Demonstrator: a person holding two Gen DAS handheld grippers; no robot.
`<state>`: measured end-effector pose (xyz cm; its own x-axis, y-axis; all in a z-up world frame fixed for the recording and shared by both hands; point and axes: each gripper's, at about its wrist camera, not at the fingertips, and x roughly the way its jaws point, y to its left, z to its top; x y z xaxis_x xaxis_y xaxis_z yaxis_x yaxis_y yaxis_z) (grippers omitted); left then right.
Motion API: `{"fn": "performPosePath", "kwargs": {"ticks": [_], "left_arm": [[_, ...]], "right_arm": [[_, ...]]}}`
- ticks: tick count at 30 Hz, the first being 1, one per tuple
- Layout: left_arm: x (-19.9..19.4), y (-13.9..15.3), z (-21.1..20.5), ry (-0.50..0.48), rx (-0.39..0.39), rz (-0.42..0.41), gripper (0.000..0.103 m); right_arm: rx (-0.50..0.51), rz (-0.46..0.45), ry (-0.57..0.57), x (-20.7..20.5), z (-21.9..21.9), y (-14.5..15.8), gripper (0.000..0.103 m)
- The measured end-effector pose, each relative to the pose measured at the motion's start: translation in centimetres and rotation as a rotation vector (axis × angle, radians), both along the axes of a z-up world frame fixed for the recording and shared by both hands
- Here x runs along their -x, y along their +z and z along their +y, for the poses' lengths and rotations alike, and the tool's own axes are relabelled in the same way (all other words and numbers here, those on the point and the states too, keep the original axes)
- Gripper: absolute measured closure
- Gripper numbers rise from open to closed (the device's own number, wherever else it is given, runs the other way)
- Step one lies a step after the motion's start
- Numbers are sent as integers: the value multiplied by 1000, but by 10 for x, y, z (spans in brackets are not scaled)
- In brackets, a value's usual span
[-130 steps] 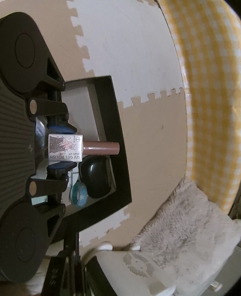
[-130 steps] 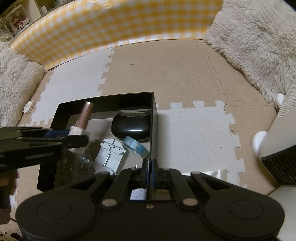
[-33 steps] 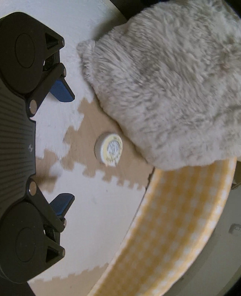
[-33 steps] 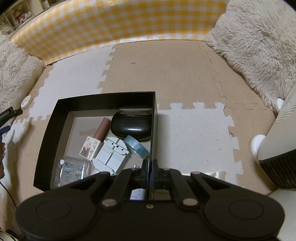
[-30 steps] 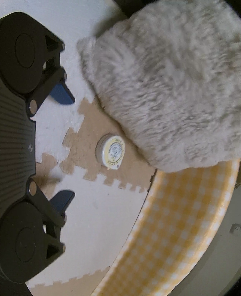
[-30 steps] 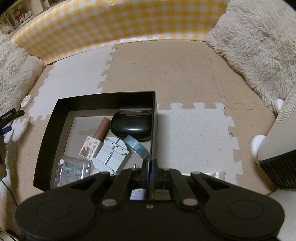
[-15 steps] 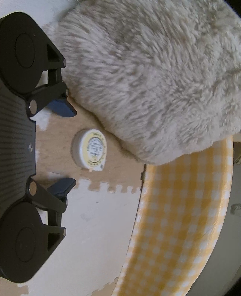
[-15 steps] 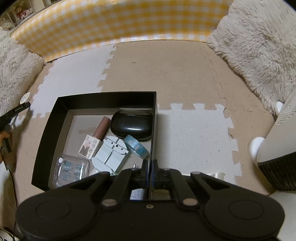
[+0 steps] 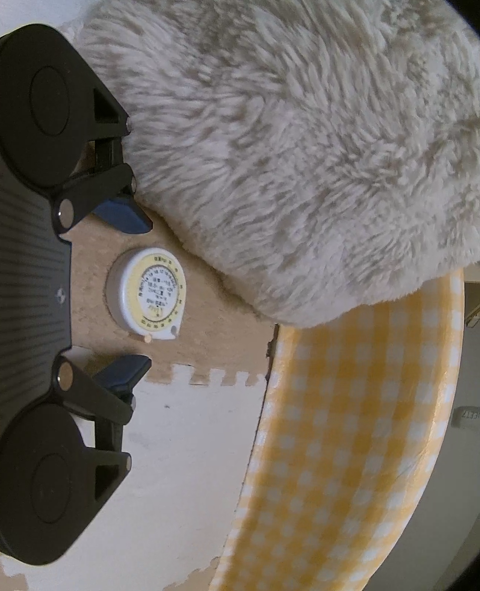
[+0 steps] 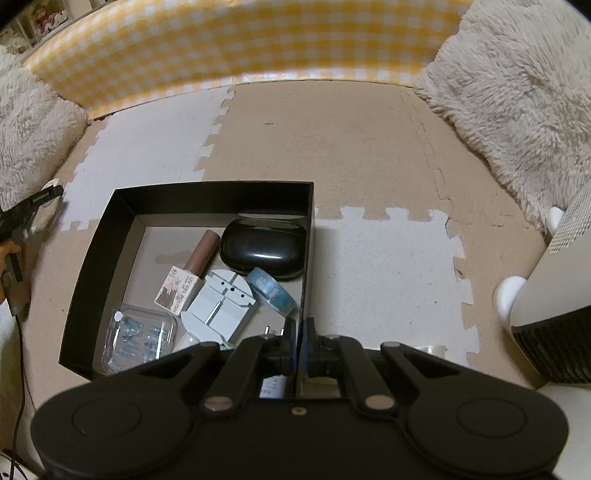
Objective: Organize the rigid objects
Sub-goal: 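Move the left gripper to the round white tape measure and grasp it, then carry the round tape measure into the black box and open the left gripper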
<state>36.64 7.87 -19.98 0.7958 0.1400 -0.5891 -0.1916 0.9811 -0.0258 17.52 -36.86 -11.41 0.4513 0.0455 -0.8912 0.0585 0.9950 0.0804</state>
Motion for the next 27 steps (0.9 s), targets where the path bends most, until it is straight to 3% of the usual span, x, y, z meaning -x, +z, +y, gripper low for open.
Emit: {"fn": "performPosePath", "kwargs": {"ticks": [1,4,10,19,27], "left_arm": [[-1,0,0,-2,-1,2,31],[-1,2,-1,-7,-17,2,47],[8,5,-4,-20,-8,11,47],[25,18,-58,-206,3,46,47],[53,46,-86,-282,64,9,47]], "right_arm": [[-1,0,0,0,0,0,99],[-2,0,0,0,0,0,99],[4,0,0,0,1,0,99],[4,0,-3,1,2,0,99],[-12,-4,-11,2,-1,0,99]]}}
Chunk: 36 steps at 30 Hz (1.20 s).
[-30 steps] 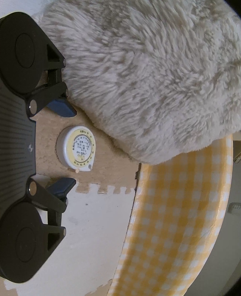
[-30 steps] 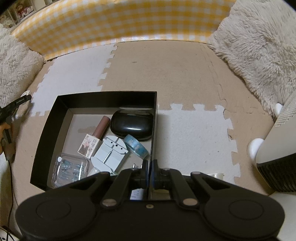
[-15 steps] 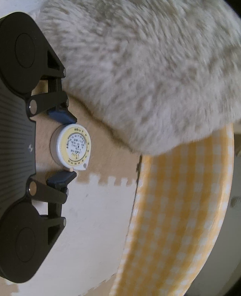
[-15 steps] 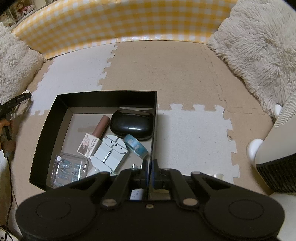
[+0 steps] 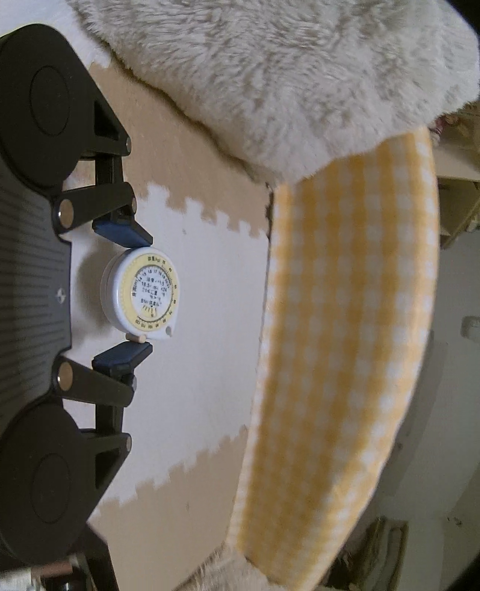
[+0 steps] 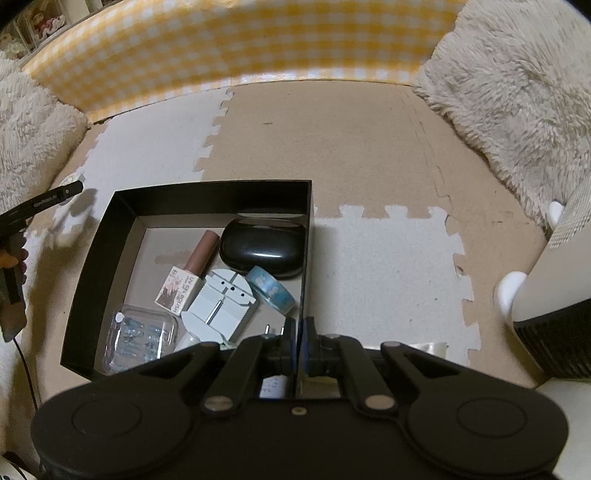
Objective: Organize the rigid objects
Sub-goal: 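Carry the round tape measure into the black box and open the left gripper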
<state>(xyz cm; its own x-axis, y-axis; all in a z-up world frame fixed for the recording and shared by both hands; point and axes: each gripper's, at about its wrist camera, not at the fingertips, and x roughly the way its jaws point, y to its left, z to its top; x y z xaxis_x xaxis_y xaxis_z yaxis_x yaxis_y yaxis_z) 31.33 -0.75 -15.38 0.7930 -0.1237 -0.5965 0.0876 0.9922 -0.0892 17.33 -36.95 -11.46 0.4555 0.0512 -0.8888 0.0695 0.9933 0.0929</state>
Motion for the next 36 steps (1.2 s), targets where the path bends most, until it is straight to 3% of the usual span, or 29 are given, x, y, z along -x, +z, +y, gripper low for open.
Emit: {"fn": "performPosePath", "kwargs": {"ticks": [10,22,30,36], "left_arm": [[45,47,-36,-118,59,-33,47],[105,67,-83,-280,66,-2,47],[124,65,-116,-409,45,36,47],[128,49,-136,-454,-25,54,47]], "right_arm": [[0,-3,-2,1,0,-2,99],[14,-2,5,1,2,-1,99],[17,-2,8,1,3,-1,99],[18,-2,9,1,3,-1,99]]}}
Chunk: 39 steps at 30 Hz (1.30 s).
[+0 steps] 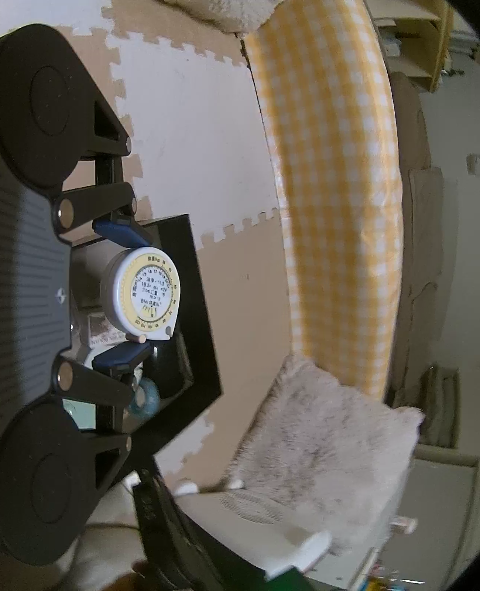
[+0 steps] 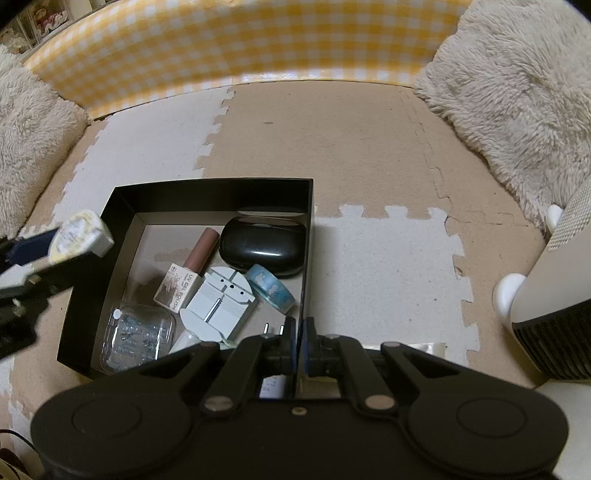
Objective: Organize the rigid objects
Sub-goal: 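Carry the round tape measure into the black box and open the left gripper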
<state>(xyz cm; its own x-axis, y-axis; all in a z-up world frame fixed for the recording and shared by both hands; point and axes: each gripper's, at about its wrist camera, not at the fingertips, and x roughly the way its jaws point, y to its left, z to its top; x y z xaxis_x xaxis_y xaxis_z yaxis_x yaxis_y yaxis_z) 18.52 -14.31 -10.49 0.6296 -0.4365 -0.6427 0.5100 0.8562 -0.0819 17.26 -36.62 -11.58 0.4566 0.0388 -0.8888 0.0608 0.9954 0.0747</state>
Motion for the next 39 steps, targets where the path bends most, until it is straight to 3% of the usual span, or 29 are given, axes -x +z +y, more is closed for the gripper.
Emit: {"fn": "performPosePath", "kwargs": {"ticks": [8,15,17,20,24,31,39], "left_arm": [[-20,-17,-16,-26,-96,-57,47],[-37,-29,-21,-31,-92,-47,45],[-37,-28,-21,-54,-76,-29,29],[-28,-23,-25,-77,-83,-21,16],[-17,-19,-30,-93,-121,-1,11],[-7,-9,-25,-76,-110,49,3],[4,4,-17,-44,-95,96,0]], "right_arm": [[2,0,1,0,0,0,99],[5,0,3,0,1,0,99],[5,1,4,0,2,0,99],[-1,1,2,0,0,0,99],[-4,1,2,0,0,0,99],[-6,1,2,0,0,0,99],[-6,1,1,0,-1,0,99]]}}
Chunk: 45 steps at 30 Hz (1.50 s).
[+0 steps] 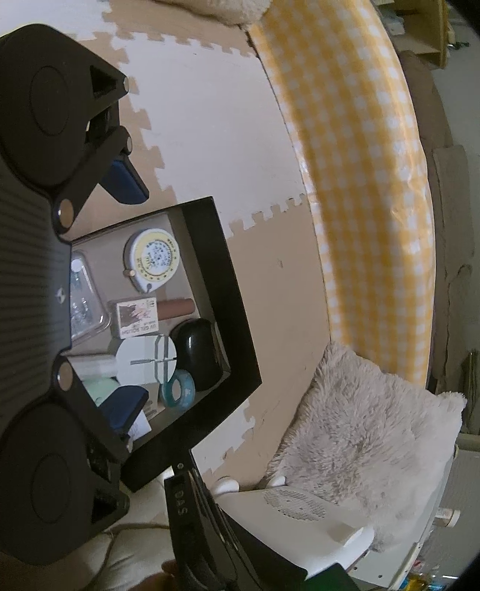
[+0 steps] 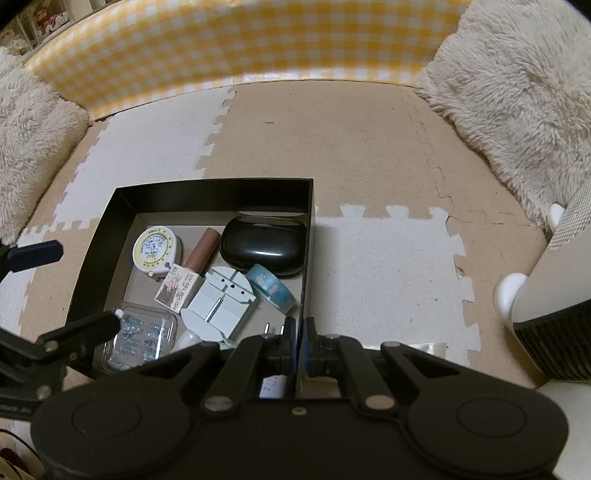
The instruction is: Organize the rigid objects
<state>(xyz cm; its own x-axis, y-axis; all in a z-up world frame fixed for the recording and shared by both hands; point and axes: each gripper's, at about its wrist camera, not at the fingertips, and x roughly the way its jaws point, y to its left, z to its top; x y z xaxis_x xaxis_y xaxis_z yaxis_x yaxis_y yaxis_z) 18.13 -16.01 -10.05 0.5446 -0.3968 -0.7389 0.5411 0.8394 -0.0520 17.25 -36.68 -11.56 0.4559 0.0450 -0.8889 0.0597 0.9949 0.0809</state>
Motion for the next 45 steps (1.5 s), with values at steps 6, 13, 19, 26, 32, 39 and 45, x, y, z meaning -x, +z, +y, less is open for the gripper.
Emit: {"fn": "performPosePath", "kwargs": {"ticks": [6,13,19,26,32,39,45], "left_arm": [[9,6,3,15,5,23,0],[21,10,12,33,43,47,0],[30,15,17,48,70,57,0],[37,34,31,103,103,39,0],[49,58,42,137,109,-7,0],[70,73,53,195,29,-47,0],[92,82,72,213,78,-48,0]], "right_arm": [[-5,-1,-4,0,-1,0,99],[-10,-1,-6,1,-1,0,99],[-4,3,-9,3,-2,2,98],[31,-12,-34,8,-2,14,88],[-12,-72,-71,29,-2,46,76],[24,-142,-37,61,14,84,62],[29,-215,-26,101,26,106,49]]}}
